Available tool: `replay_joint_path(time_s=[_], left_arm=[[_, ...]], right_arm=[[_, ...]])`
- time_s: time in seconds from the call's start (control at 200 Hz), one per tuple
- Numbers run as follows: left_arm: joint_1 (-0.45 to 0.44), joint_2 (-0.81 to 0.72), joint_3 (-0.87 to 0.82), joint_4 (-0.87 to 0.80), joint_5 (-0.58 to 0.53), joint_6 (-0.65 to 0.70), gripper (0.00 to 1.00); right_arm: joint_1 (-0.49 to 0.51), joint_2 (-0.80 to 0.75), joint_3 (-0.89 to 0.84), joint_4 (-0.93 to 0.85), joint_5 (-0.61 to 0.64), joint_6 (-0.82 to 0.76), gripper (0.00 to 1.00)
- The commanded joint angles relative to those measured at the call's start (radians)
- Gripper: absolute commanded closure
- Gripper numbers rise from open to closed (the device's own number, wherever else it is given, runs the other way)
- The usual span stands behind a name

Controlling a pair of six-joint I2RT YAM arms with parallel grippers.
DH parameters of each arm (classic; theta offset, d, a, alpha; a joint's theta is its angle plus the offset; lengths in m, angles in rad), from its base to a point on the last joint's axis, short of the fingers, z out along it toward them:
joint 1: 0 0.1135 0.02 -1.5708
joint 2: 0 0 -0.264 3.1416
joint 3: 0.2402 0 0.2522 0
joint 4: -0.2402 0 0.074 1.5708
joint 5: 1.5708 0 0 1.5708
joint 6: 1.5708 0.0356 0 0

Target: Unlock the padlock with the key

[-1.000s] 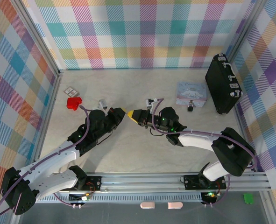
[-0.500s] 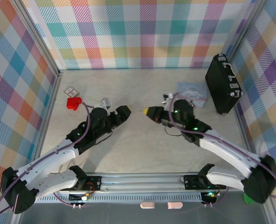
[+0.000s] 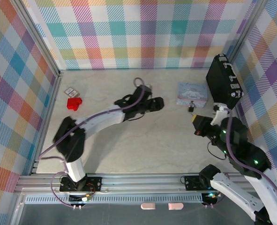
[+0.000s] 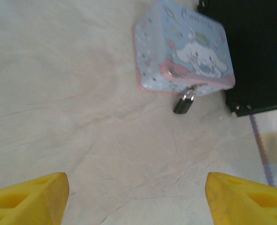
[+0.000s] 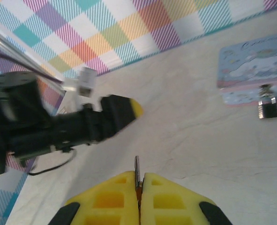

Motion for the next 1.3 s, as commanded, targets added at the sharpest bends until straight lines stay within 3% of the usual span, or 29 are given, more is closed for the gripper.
replay_joint_path(time_s=[0.0, 0.32, 0.69, 1.295], left_arm=[[-0.070, 0.147, 0.180, -0.058, -0.022, 0.065, 0.24], [-0.148, 0.541, 0.600, -0.154, -0.113, 0.037, 0.33], [-0.154, 0.839, 0.950, -0.151, -0.161, 0.028, 0.37], [-0.147, 1.045, 1.145, -0.003, -0.128, -0.004, 0.52]], right_arm=[[0.001, -0.068, 0.053, -0.090, 0.103, -0.039, 1.00], [0.001, -0.210, 0.063, -0.149, 0.117, -0.055, 1.00], [0.000, -0.267, -0.001, -0.154, 0.041, -0.016, 1.00], [0.001, -0.301, -0.070, -0.138, -0.005, 0.024, 1.00]])
